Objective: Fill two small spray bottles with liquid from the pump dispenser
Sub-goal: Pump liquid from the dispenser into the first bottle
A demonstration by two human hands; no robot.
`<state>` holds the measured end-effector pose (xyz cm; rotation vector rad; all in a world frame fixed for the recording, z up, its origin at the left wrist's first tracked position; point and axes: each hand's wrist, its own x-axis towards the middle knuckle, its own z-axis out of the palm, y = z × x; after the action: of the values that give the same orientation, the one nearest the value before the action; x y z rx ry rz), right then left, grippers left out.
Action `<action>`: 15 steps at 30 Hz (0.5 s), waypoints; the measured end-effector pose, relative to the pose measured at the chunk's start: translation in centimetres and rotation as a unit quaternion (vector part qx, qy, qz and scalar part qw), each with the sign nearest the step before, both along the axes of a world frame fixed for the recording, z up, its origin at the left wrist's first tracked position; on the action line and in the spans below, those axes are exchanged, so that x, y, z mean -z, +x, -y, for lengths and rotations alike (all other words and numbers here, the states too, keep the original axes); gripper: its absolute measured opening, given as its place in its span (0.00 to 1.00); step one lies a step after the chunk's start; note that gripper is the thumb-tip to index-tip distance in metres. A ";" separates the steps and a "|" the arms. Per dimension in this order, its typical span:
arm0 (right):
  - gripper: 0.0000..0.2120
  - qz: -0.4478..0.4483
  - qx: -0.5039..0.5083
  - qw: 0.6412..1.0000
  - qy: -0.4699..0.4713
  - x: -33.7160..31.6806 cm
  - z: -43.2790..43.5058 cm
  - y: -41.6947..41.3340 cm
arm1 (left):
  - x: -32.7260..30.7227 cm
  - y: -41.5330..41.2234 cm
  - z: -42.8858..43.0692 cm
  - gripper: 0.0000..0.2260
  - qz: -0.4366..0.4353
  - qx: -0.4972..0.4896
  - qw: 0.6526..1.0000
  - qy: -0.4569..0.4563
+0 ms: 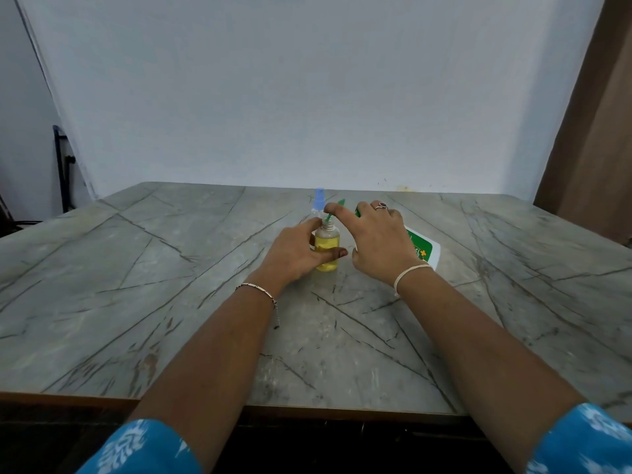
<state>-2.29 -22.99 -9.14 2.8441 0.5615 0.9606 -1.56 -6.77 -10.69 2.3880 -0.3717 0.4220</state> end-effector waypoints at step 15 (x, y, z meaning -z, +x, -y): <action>0.35 0.014 0.013 1.000 0.012 0.1 -1.0 0.3 | -0.1 -0.1 0.0 0.32 -0.010 0.003 1.000 0.003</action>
<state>-2.02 -22.03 -9.22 2.8468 0.5115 1.0072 -1.66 -6.78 -10.58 2.3948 -0.3722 0.3933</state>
